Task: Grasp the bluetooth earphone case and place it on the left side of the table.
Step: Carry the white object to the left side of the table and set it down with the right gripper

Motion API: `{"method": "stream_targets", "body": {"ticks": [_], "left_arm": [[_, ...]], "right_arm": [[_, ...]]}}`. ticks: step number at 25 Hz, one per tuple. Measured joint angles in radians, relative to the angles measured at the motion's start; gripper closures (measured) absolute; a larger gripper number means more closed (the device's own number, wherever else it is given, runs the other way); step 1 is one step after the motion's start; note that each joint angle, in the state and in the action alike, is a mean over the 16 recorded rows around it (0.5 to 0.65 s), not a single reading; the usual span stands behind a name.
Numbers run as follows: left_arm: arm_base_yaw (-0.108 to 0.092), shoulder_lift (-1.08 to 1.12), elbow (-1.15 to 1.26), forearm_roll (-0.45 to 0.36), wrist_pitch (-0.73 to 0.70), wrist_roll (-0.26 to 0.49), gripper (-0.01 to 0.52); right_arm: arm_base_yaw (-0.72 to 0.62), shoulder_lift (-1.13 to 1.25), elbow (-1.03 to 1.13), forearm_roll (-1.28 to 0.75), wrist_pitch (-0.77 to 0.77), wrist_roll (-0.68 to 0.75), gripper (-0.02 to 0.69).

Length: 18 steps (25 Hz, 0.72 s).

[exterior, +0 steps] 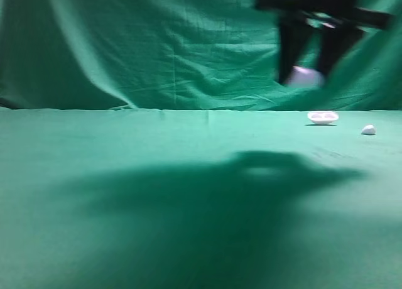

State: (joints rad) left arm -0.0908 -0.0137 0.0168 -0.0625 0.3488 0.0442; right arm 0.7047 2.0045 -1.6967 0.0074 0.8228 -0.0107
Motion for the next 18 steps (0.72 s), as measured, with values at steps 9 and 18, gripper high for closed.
{"method": "stream_targets", "body": {"ticks": [9,18], "left_arm": [[0.000,0.000,0.000,0.000,0.000,0.000,0.514],[0.000,0.000,0.000,0.000,0.000,0.000,0.514]], "right_arm": [[0.203,0.303,-0.343,0.003,-0.008,-0.042,0.350],[0.258,0.434,-0.446,0.003,-0.028,-0.087,0.246]]}}
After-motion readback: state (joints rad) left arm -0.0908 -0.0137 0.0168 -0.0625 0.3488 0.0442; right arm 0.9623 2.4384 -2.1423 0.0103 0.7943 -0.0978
